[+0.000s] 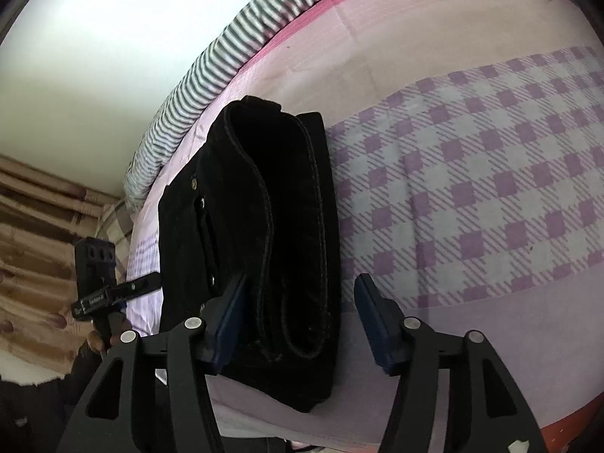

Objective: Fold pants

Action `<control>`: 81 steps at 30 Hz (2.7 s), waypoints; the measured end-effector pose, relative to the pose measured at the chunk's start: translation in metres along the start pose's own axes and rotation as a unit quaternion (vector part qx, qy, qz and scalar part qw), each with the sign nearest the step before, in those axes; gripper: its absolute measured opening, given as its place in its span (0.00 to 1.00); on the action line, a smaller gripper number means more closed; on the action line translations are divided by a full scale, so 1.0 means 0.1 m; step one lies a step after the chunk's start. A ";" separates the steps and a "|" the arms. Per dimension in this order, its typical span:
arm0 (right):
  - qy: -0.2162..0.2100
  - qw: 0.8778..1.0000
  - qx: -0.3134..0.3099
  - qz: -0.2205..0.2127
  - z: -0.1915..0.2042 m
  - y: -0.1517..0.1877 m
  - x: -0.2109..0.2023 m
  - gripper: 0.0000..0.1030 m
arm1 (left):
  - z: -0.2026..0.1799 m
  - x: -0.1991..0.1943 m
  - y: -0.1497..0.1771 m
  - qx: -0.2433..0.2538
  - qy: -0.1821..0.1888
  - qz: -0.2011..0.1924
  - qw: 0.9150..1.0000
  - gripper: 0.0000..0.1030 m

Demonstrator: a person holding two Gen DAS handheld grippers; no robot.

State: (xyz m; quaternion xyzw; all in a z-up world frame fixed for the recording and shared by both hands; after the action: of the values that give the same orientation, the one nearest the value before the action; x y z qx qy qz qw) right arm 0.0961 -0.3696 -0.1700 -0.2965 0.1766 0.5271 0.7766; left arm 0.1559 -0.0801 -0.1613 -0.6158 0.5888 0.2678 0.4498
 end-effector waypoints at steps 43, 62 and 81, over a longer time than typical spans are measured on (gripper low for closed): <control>-0.066 0.997 -0.019 -0.029 1.60 -0.39 0.85 0.23 | 0.58 -1.16 -0.39 0.042 -0.075 -0.108 0.990 0.18; -0.092 0.994 -0.023 0.053 2.48 -0.77 3.02 0.22 | 2.54 -1.72 -0.98 -0.014 -0.178 -0.106 0.978 0.18; 0.127 0.970 -0.207 -0.006 2.49 -0.48 2.70 0.59 | 2.68 -1.94 -0.48 -0.013 -0.332 -0.168 0.928 0.57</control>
State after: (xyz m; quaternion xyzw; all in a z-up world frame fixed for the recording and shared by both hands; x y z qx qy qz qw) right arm 0.2336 -0.0290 -0.1254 -0.5166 0.1588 0.5053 0.6727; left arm 0.2242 0.2423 -0.1047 -0.5872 0.2901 0.3851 0.6502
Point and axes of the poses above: each gripper's, at about its wrist camera, not at the fingertips, and x roughly the way its jaws point, z to its left, y to its underside, the point moved 6 cm from there along x, roughly the way its jaws point, and after that the axes turned 9 degrees about -y, right-handed, at the moved point
